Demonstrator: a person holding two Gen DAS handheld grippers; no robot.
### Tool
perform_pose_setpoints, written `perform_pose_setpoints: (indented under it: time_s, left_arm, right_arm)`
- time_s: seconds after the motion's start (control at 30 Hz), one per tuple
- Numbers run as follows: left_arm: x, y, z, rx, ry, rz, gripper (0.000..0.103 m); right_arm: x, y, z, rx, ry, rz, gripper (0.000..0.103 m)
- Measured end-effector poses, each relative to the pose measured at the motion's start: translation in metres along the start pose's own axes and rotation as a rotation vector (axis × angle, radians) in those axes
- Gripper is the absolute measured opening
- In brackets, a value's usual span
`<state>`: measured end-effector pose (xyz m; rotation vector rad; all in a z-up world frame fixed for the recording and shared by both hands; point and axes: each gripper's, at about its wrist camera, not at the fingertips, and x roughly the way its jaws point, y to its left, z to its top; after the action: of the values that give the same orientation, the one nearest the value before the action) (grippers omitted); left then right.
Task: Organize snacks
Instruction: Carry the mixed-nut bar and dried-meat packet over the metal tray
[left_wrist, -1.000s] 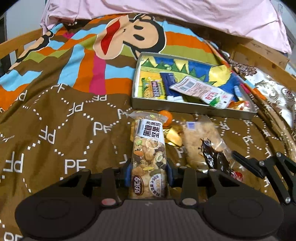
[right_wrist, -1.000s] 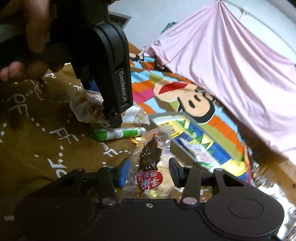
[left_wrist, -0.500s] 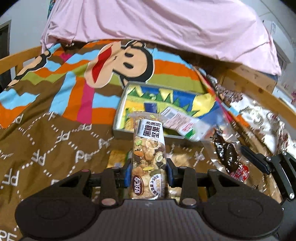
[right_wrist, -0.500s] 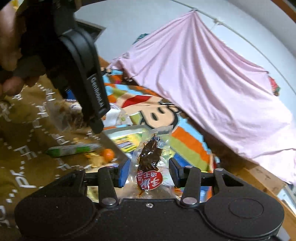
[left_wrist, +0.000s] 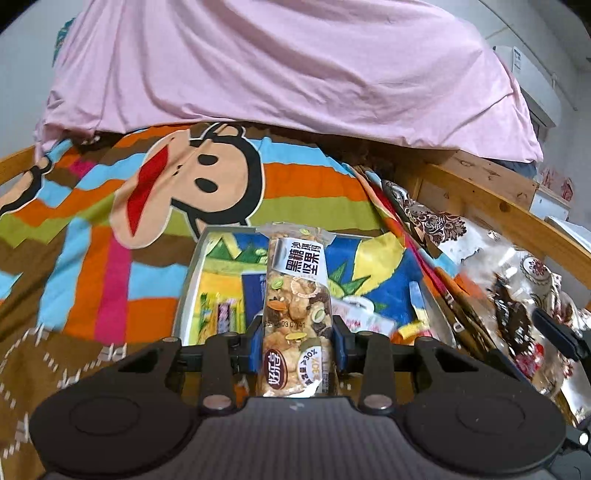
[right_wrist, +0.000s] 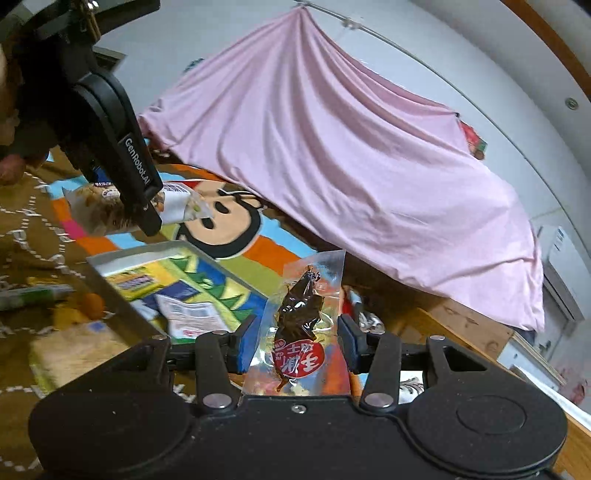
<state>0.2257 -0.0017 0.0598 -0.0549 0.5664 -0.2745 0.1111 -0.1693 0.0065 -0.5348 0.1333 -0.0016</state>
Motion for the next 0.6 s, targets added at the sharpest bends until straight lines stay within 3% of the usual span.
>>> perform_pose_setpoints:
  time_s: [0.3, 0.6]
  left_arm:
    - [0.077, -0.006, 0.025, -0.003, 0.117, -0.072, 0.040]
    - [0.141, -0.009, 0.024, -0.059, 0.052, -0.144, 0.040]
  right_arm:
    - [0.038, -0.011, -0.017, 0.015, 0.054, -0.064, 0.048]
    - [0.107, -0.018, -0.009, 0.048, 0.137, -0.015, 0.048]
